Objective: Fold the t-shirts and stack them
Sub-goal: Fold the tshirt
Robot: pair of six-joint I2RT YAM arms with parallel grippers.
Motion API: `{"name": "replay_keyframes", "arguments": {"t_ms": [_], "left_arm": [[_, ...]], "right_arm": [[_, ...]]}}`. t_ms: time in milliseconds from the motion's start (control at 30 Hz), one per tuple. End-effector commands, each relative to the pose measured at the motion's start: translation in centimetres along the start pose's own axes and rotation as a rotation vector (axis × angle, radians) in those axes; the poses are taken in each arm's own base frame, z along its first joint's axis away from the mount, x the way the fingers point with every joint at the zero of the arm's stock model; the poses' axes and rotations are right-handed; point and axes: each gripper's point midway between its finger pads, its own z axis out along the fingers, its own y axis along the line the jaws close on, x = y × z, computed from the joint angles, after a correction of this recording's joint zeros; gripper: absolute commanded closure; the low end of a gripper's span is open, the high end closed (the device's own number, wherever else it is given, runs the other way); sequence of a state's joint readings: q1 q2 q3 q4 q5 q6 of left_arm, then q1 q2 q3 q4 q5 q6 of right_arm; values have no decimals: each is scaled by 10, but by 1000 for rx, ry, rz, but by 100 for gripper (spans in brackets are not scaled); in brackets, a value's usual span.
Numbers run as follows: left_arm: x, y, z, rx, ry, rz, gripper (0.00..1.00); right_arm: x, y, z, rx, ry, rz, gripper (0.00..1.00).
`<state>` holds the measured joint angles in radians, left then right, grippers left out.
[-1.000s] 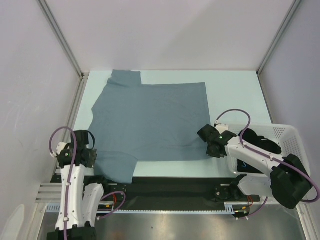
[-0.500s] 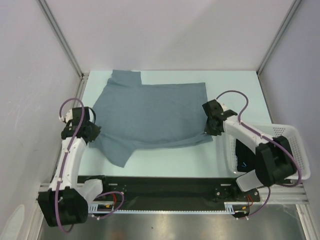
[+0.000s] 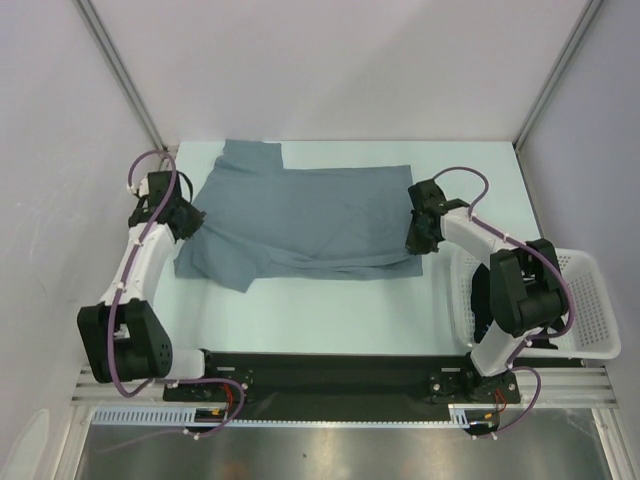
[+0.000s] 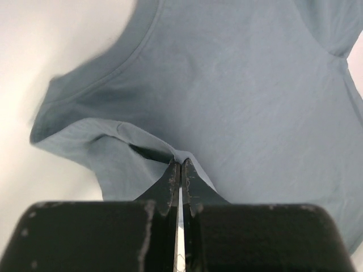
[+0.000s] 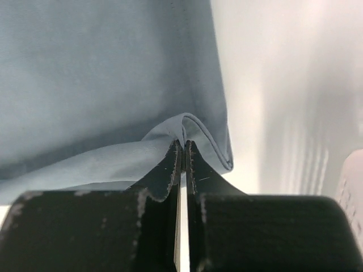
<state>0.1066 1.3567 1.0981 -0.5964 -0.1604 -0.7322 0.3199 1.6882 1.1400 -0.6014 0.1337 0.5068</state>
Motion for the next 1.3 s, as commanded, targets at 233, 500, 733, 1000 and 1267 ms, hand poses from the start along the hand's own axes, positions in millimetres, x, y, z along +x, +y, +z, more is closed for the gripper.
{"name": "replay_keyframes", "arguments": {"t_ms": [233, 500, 733, 1000, 1267], "left_arm": [[-6, -24, 28, 57, 14, 47, 99], [-13, -30, 36, 55, 10, 44, 100], [-16, -41, 44, 72, 39, 69, 100], [-15, -35, 53, 42, 49, 73, 100], [-17, -24, 60, 14, 56, 58, 100]], "right_arm": [[-36, 2, 7, -24, -17, -3, 100], [-55, 11, 18, -37, -5, -2, 100], [-62, 5, 22, -35, 5, 20, 100], [-63, 6, 28, -45, 15, 21, 100], [-63, 0, 35, -30, 31, 32, 100]]}}
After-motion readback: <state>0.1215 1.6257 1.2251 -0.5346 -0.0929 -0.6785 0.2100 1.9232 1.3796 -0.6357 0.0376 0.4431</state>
